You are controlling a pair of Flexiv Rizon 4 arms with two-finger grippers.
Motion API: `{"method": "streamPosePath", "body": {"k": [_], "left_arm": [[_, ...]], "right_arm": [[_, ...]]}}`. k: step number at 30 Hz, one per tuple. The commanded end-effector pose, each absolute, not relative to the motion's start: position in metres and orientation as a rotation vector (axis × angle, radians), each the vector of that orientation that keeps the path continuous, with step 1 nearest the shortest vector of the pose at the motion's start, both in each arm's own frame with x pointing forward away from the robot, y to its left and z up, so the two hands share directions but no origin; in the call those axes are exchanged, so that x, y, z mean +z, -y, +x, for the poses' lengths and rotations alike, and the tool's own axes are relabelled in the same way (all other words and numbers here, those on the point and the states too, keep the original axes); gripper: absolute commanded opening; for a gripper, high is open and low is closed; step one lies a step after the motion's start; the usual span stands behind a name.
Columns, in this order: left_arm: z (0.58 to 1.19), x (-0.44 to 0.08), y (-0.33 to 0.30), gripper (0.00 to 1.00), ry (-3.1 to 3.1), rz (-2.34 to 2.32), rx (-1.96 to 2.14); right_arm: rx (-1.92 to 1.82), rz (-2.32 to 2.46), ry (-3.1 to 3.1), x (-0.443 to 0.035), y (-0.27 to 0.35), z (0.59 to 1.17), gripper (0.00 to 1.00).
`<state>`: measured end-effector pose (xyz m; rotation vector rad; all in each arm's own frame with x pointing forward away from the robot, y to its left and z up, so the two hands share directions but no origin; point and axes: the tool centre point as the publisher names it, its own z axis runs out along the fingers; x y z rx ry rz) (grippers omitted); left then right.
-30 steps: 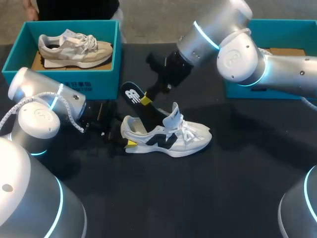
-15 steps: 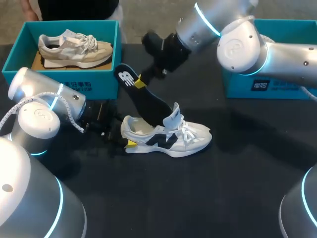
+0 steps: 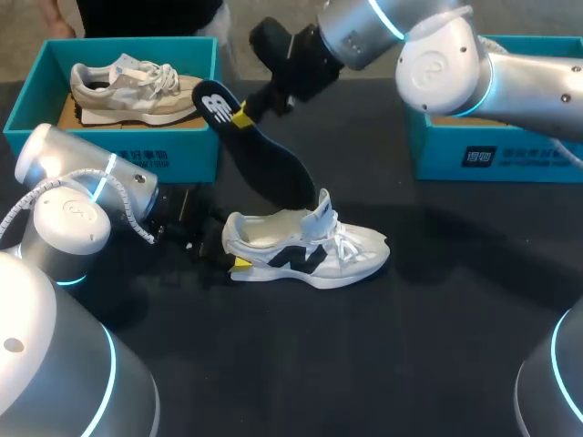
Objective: Take the shoe out of the shoebox, open the shoe tongue, remove and reinsert the insole, then place the shoe into the shoebox
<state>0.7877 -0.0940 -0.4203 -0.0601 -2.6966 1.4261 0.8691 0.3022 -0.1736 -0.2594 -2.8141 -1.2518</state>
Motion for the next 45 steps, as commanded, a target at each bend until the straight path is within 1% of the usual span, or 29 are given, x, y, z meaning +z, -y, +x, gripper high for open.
{"method": "streamPosePath", "body": {"k": [1, 4, 28, 34, 45], "left_arm": [[0.787, -0.426, 0.095, 0.0, 2.698, -0.06, 1.421], [0.787, -0.426, 0.095, 0.0, 2.698, -0.06, 1.421], [0.787, -0.426, 0.095, 0.0, 2.698, -0.06, 1.421], [0.787, -0.426, 0.095, 0.0, 2.698, -0.06, 1.421], [0.787, -0.426, 0.095, 0.0, 2.698, -0.06, 1.421]], "right_arm": [[-1.22, -0.259, 2.839, -0.159, -0.306, 0.871, 0.0], [-1.254, -0.27, 2.844, -0.15, -0.306, 0.872, 0.0], [-1.254, -0.27, 2.844, -0.15, -0.306, 0.872, 0.0], [-1.461, -0.402, 2.757, -0.124, -0.291, 0.876, 0.0], [-1.605, -0.512, 2.613, -0.066, -0.27, 0.875, 0.0]]}}
